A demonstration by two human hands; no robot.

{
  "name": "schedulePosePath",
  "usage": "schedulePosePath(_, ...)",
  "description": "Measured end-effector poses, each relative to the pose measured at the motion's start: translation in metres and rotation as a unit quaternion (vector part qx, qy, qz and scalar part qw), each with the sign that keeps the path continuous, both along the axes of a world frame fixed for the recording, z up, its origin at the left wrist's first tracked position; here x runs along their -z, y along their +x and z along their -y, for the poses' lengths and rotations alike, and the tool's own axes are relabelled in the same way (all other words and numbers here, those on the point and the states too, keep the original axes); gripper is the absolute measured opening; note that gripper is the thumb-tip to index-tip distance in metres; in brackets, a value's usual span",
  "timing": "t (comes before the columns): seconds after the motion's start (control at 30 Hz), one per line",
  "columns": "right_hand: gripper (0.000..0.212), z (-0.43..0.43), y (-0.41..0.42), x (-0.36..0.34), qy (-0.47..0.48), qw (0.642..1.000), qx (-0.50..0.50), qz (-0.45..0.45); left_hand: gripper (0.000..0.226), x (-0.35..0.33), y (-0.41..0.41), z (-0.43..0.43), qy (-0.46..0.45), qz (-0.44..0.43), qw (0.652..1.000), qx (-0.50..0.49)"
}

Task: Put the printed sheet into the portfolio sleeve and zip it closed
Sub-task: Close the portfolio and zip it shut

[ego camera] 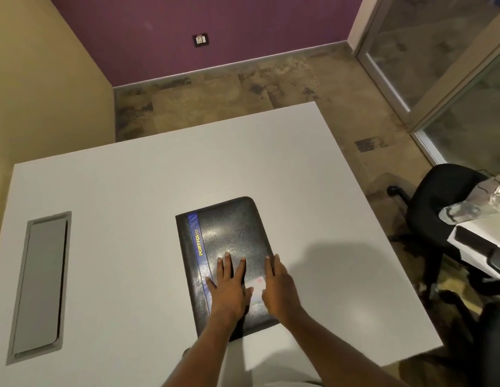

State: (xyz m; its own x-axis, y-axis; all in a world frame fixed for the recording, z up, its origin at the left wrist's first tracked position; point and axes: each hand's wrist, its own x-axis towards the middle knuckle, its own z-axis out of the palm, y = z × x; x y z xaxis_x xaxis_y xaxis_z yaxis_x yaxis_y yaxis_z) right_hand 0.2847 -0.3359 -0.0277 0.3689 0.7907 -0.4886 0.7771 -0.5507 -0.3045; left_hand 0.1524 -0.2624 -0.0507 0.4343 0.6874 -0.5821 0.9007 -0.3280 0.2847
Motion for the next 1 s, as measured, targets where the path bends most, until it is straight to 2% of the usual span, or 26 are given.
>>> schedulePosePath(0.2, 0.086, 0.011, 0.0, -0.005, -0.023, 0.998, -0.053, 0.039, 0.078, -0.002, -0.012, 0.005, 0.026, -0.007, 0.999, 0.036)
schedulePosePath(0.33, 0.082, 0.019, -0.01, -0.011, -0.014, 0.996, -0.068, 0.055, 0.078, -0.009, -0.037, 0.013, 0.047, 0.005, 0.999, 0.021)
schedulePosePath(0.47, 0.087, 0.028, -0.031, -0.014, -0.008, 0.996, -0.078, 0.05, 0.077, -0.014, -0.07, 0.028, 0.067, 0.008, 0.998, 0.004)
schedulePosePath(0.9, 0.082, 0.068, -0.121, -0.001, 0.021, 0.992, -0.12, 0.033, 0.076, -0.012, -0.17, 0.091, 0.043, 0.055, 0.996, -0.06)
schedulePosePath(1.0, 0.073, 0.073, -0.142, -0.001, 0.037, 0.993, -0.11, 0.036, 0.079, -0.01, -0.185, 0.099, 0.026, 0.052, 0.996, -0.063)
